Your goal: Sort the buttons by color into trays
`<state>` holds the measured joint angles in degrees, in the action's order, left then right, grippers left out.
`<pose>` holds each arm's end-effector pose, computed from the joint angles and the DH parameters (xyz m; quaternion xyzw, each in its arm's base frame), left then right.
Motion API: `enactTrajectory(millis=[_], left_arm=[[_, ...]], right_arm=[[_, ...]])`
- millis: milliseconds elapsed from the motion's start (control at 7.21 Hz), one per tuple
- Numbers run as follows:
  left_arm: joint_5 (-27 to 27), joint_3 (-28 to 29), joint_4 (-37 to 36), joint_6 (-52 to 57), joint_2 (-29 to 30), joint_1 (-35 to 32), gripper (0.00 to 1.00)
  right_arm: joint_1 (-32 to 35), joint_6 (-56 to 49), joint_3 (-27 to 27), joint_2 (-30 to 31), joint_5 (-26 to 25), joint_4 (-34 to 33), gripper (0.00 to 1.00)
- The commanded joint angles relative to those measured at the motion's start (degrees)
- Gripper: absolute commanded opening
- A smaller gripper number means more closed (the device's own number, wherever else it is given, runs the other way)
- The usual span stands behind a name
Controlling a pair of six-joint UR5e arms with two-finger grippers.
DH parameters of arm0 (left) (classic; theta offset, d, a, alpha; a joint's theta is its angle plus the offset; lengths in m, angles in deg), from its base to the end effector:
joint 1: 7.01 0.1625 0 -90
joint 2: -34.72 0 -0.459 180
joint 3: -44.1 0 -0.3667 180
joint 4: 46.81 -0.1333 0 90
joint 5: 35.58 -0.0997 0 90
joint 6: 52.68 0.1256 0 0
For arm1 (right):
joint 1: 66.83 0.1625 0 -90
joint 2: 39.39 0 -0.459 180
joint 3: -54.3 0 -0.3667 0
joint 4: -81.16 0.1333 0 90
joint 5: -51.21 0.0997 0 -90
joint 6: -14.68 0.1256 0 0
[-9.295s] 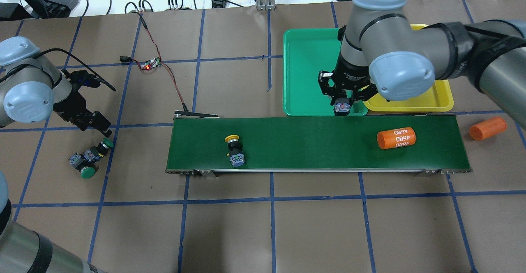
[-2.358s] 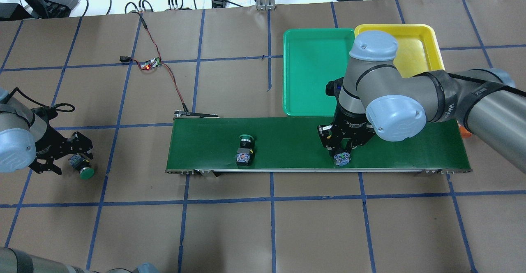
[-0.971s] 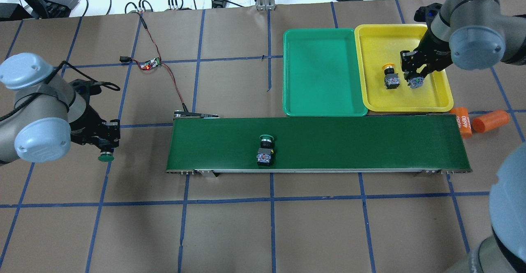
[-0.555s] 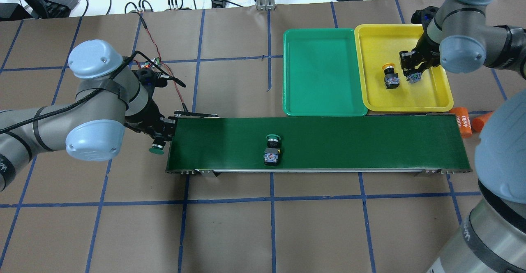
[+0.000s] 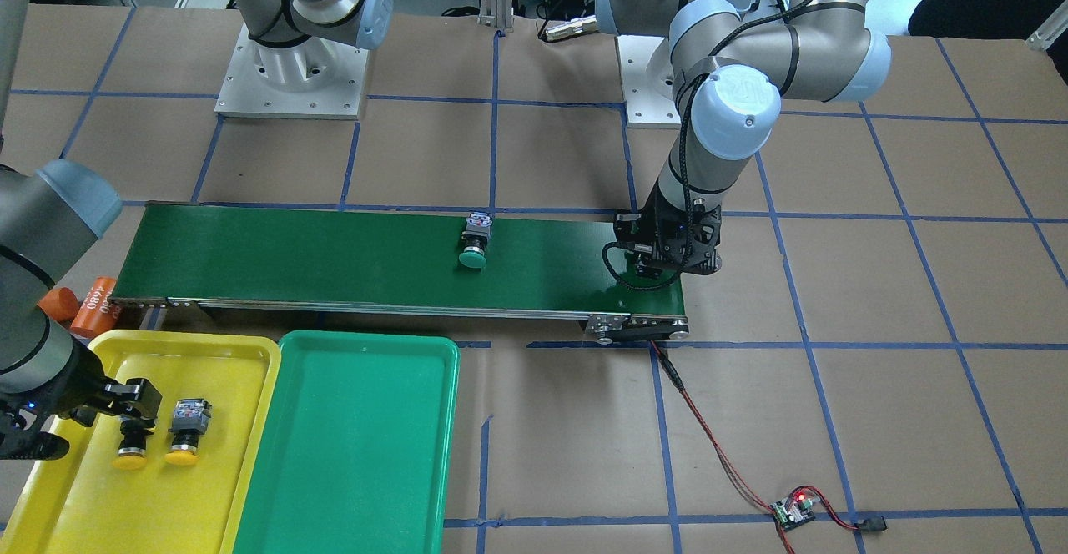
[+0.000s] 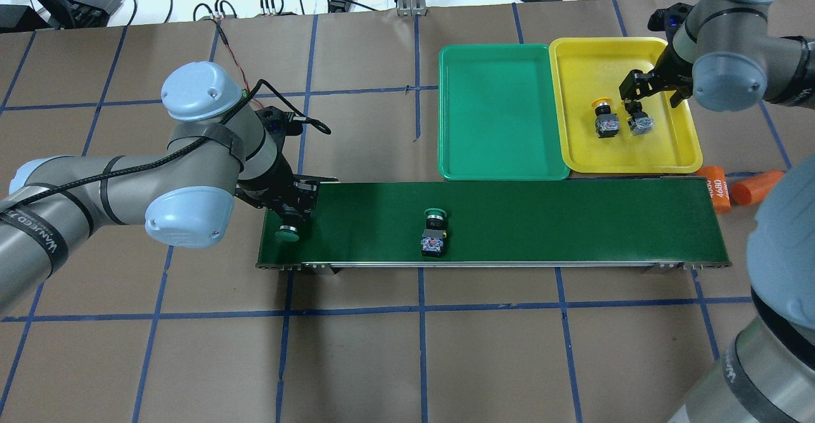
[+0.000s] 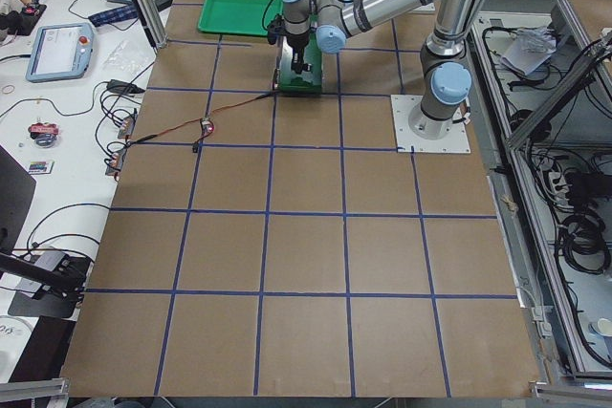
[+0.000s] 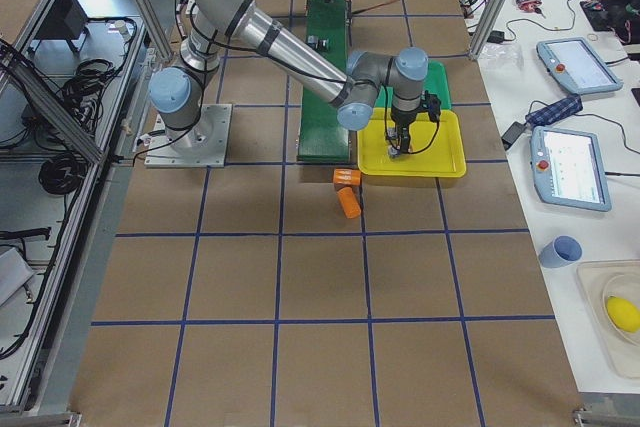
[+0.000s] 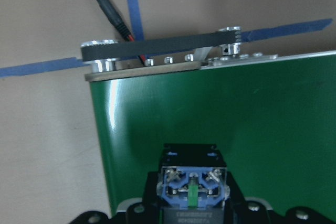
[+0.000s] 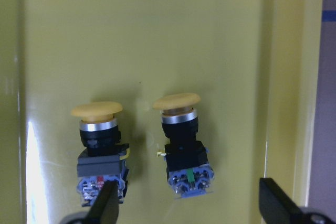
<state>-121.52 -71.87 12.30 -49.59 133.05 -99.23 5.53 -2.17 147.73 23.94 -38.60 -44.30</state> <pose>-0.1600 -0.4556 0.2790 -0.0452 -0.9979 -0.0295 0.0356 -0.0648 -0.6450 0.2730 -0.0068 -0.9989 0.0451 0.0123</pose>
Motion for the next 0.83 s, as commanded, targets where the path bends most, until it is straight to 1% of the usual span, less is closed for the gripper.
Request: enactTrajectory(millis=[0, 139, 277, 416, 555, 694], left_arm=[[0.8, -0.2, -0.2, -3.7, 1.6, -0.2, 0.17], [0.8, -0.3, -0.3, -3.7, 2.2, -0.2, 0.99], [0.8, -0.1, -0.7, -3.7, 2.3, -0.5, 1.00], [0.9, 0.3, -0.7, -3.7, 1.5, -0.6, 1.00], [1.2, 0.7, -0.7, -3.7, 0.4, -0.8, 1.00], [0.9, 3.4, 0.6, -3.7, -0.9, -0.8, 1.00]], right_arm=[[0.4, 1.0, 0.9, 9.4, 0.3, 12.3, 1.00], [1.1, 5.0, 1.3, 14.1, 0.6, 19.0, 1.00], [2.8, 8.2, 3.2, 18.5, 0.7, 21.4, 1.00], [4.4, 8.4, 7.6, 23.1, 0.7, 21.6, 1.00], [6.0, 9.8, 13.1, 28.3, 0.9, 21.5, 1.00], [7.7, 10.8, 16.1, 30.9, 1.4, 21.5, 1.00]])
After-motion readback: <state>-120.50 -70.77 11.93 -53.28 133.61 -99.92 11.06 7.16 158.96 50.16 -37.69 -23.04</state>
